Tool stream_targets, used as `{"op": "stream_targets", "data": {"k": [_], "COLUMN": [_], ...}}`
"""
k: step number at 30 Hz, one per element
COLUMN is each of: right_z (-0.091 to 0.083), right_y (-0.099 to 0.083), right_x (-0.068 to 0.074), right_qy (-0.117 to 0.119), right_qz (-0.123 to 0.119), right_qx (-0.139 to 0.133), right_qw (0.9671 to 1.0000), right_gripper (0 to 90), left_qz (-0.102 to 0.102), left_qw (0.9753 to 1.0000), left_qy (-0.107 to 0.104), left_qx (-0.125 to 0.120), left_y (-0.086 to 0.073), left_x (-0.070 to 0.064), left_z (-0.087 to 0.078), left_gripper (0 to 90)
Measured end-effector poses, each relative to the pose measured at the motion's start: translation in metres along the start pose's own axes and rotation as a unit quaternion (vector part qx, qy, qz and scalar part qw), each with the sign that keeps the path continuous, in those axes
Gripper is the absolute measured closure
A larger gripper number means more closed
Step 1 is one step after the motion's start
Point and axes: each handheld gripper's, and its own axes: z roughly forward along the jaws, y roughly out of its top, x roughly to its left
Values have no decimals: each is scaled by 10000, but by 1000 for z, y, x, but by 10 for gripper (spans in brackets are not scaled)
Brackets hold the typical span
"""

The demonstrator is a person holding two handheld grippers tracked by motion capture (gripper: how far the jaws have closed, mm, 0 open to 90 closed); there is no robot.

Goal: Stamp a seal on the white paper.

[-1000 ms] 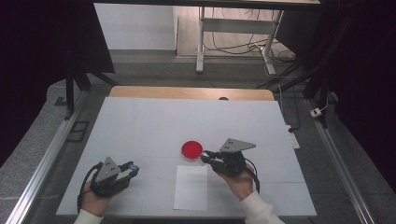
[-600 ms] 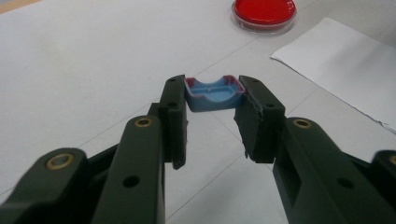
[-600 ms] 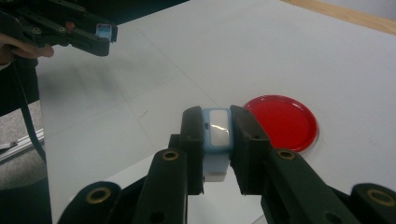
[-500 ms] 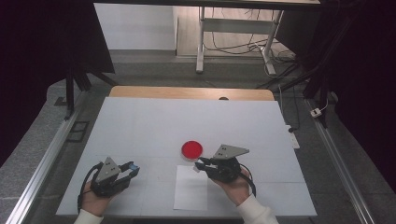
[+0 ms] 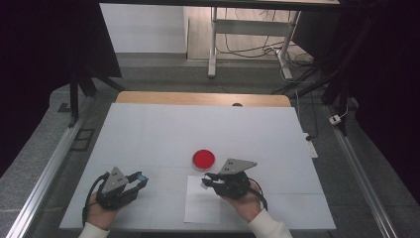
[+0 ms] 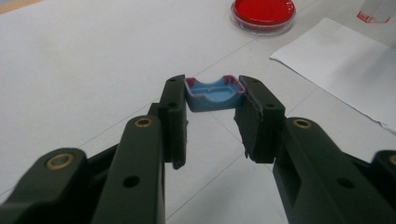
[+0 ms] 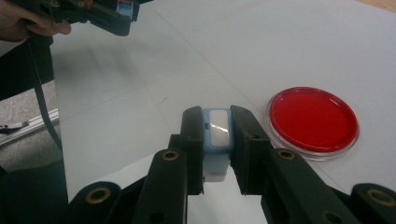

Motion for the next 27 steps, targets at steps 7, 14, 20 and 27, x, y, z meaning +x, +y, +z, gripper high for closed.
{"op": "stream_targets", "data": {"k": [7,14,20,27], "right_z": [5,11,16,19], "right_y": [-3,-5,-8,-11], "right_x": [3,7,8,8], "right_qy": [18,19,12,-52], "right_qz": [-80,-240,-280,-307], "right_qx": [122,301,394,485], "right_qw": [9999,9993,9988,9983], "right_gripper": [758,758,758,758], "left_qz": [-8,5,6,5], "left_qw": [10000,10000,10000,10000], "left_qy": [1,-4,-5,-10], "left_qx": [-1,5,11,11], "left_y": [0,0,0,0], "left_x": [0,0,0,0], "left_z": [0,0,0,0], "left_gripper": [643,643,642,642]}}
